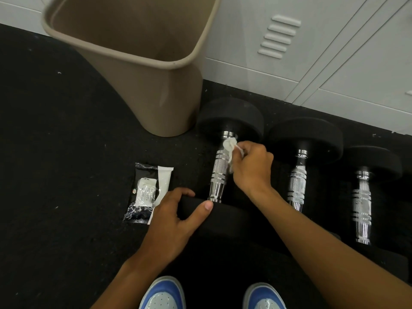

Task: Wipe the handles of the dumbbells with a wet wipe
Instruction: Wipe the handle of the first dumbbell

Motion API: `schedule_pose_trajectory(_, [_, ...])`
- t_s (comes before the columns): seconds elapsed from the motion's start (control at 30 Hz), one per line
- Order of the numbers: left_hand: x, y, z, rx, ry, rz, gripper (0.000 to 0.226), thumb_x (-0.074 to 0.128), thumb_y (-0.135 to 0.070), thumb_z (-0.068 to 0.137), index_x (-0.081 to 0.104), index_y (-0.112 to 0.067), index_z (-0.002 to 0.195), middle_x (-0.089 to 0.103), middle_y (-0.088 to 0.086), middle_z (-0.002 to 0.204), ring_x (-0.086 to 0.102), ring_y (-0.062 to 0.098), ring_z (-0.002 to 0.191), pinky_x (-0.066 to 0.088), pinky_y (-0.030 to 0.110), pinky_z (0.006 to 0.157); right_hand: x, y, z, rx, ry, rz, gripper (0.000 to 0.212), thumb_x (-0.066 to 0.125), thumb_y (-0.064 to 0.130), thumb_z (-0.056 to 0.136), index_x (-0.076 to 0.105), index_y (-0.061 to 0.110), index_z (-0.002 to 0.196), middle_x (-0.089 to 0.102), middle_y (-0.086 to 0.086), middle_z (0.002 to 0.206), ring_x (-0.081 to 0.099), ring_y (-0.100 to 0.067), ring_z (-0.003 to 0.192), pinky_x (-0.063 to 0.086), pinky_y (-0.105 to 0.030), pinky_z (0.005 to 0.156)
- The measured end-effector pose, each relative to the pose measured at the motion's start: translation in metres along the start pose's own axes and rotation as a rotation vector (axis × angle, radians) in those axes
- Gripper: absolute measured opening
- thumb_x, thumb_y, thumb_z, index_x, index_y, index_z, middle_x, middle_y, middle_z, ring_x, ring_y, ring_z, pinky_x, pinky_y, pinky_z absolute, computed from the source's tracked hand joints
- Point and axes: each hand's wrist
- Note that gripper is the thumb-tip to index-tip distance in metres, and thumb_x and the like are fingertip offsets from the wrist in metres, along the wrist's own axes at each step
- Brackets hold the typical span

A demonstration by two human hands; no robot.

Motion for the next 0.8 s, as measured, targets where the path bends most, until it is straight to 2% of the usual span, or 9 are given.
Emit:
schedule_pose_trajectory(0.17, [-0.001,0.000,0.000,-0.013,0.003,-0.005,0.055,0.055,-0.074,0.059,0.060,-0.033,0.096,0.063,-0.012,0.094,0.060,-0.001,0.085,0.048,0.019,0.073,0.001,0.012,-0.005,-0.139,-0.008,-0.057,0.019,0.053,0.013,0.093,0.069,0.003,0.093,0.069,-0.007,0.082,0.057,-0.007,0.068,0.046,-0.010,0.061])
schedule_pose_trajectory(0.27, [-0.001,0.001,0.000,-0.014,0.011,0.002,0.054,0.056,-0.074,0.060,0.060,-0.034,0.095,0.064,-0.010,0.093,0.061,0.001,0.085,0.051,0.024,0.074,0.002,0.003,0.011,0.041,-0.005,0.008,0.024,0.052,0.013,0.093,0.067,0.000,0.079,0.067,-0.016,0.075,0.062,-0.021,0.066,0.055,-0.033,0.064])
schedule_pose_trajectory(0.3, [-0.001,0.001,0.000,-0.014,0.006,0.004,0.054,0.056,-0.074,0.060,0.060,-0.034,0.095,0.064,-0.010,0.093,0.061,0.001,0.086,0.051,0.025,0.075,0.001,0.000,0.011,0.090,0.013,0.014,0.026,0.051,0.013,0.093,0.065,-0.002,0.077,0.066,-0.018,0.073,0.062,-0.024,0.066,0.054,-0.033,0.062])
schedule_pose_trajectory(0.4, [-0.001,0.001,0.000,-0.016,0.000,0.008,0.055,0.056,-0.074,0.060,0.060,-0.033,0.096,0.063,-0.012,0.094,0.061,0.002,0.087,0.053,0.028,0.077,0.001,0.002,-0.005,0.025,0.069,-0.031,0.025,0.050,0.014,0.094,0.066,0.003,0.079,0.065,-0.011,0.075,0.059,-0.019,0.071,0.049,-0.023,0.057])
schedule_pose_trajectory(0.47, [0.000,0.001,0.000,-0.013,0.002,0.012,0.055,0.055,-0.074,0.060,0.060,-0.033,0.097,0.063,-0.013,0.095,0.061,0.002,0.088,0.052,0.027,0.077,0.000,0.008,-0.012,-0.036,0.074,-0.045,0.021,0.050,0.015,0.095,0.068,0.007,0.087,0.065,-0.004,0.082,0.056,-0.012,0.078,0.047,-0.017,0.062])
schedule_pose_trajectory(0.53, [-0.001,0.002,0.001,-0.005,0.002,0.023,0.055,0.054,-0.074,0.061,0.060,-0.033,0.096,0.063,-0.013,0.094,0.060,0.000,0.087,0.049,0.023,0.076,0.001,0.006,-0.003,0.064,0.030,0.018,0.021,0.051,0.016,0.094,0.068,0.011,0.081,0.067,-0.005,0.082,0.060,-0.015,0.080,0.052,-0.023,0.066])
schedule_pose_trajectory(0.63, [-0.001,0.001,0.001,0.002,0.003,0.036,0.055,0.053,-0.074,0.061,0.060,-0.032,0.096,0.063,-0.011,0.093,0.059,-0.001,0.086,0.044,0.019,0.072,-0.004,0.001,0.001,0.297,0.066,0.132,0.023,0.054,0.015,0.093,0.065,0.014,0.073,0.068,-0.007,0.080,0.060,-0.005,0.062,0.045,-0.008,0.047])
schedule_pose_trajectory(0.73, [-0.001,-0.002,0.000,-0.004,0.003,0.023,0.056,0.053,-0.074,0.060,0.060,-0.032,0.096,0.063,-0.011,0.092,0.059,0.000,0.084,0.044,0.017,0.070,-0.001,-0.002,-0.014,0.130,0.086,0.027,0.019,0.055,0.018,0.092,0.068,0.015,0.078,0.067,-0.002,0.078,0.062,-0.023,0.088,0.051,-0.023,0.067])
schedule_pose_trajectory(0.8, [-0.001,-0.002,0.000,0.000,0.005,0.029,0.056,0.053,-0.074,0.060,0.060,-0.031,0.096,0.063,-0.012,0.092,0.059,-0.001,0.083,0.044,0.015,0.069,-0.001,0.001,-0.019,0.065,0.055,0.011,0.018,0.056,0.018,0.091,0.068,0.017,0.078,0.065,0.003,0.074,0.060,-0.025,0.091,0.048,-0.027,0.076])
Point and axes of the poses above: each hand's wrist, its own z-axis towards the middle knuckle, its own x-axis out of the palm, y = z × x
